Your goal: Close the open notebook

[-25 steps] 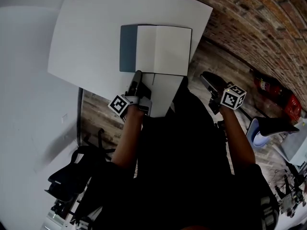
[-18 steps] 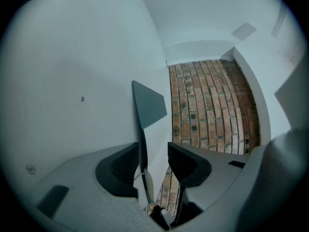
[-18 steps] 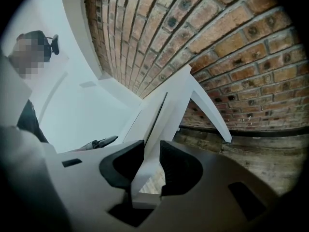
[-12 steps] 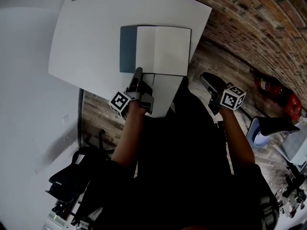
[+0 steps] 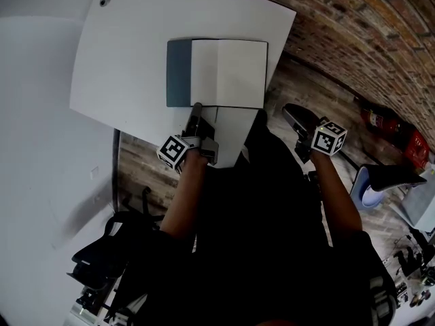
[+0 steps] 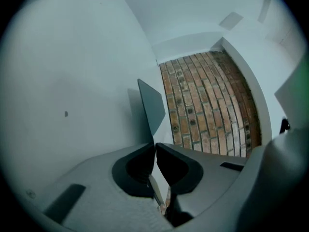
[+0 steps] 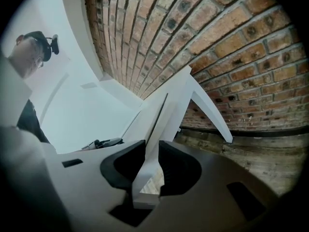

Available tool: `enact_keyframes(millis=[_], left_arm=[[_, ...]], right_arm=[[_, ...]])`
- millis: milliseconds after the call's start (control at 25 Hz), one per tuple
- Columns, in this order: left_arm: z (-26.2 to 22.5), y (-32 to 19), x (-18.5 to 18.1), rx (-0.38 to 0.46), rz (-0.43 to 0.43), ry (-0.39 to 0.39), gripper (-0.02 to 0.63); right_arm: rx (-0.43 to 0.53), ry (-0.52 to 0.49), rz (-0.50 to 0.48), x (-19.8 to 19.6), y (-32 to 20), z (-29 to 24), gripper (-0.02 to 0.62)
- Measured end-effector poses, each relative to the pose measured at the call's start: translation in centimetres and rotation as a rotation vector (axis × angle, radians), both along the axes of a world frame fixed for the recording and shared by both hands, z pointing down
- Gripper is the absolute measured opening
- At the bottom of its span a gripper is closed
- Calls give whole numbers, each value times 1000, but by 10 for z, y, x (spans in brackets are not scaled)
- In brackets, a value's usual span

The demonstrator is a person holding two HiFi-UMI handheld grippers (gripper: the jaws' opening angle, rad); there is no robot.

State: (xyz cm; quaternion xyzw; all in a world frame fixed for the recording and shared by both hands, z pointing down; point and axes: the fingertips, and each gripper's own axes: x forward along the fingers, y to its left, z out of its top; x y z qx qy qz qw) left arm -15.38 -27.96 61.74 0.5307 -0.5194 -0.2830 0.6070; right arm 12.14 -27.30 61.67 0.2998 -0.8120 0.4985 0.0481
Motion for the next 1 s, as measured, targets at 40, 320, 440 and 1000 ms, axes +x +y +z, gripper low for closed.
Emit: enact_keyframes(millis=[40, 320, 440, 1000], left_arm=[[-4, -1, 1, 18, 19, -23, 29], [-20, 2, 13, 104, 251, -330, 28], [-31, 1, 23, 150, 343, -438, 28], [-37, 11, 88, 359, 954, -1049, 29]], right_arm=[[3, -1, -2, -1, 0, -1, 91], [24, -7, 1, 0, -3, -5, 86], [29, -10, 5, 2, -3, -7, 84], [37, -13, 32, 13, 4, -8, 81]])
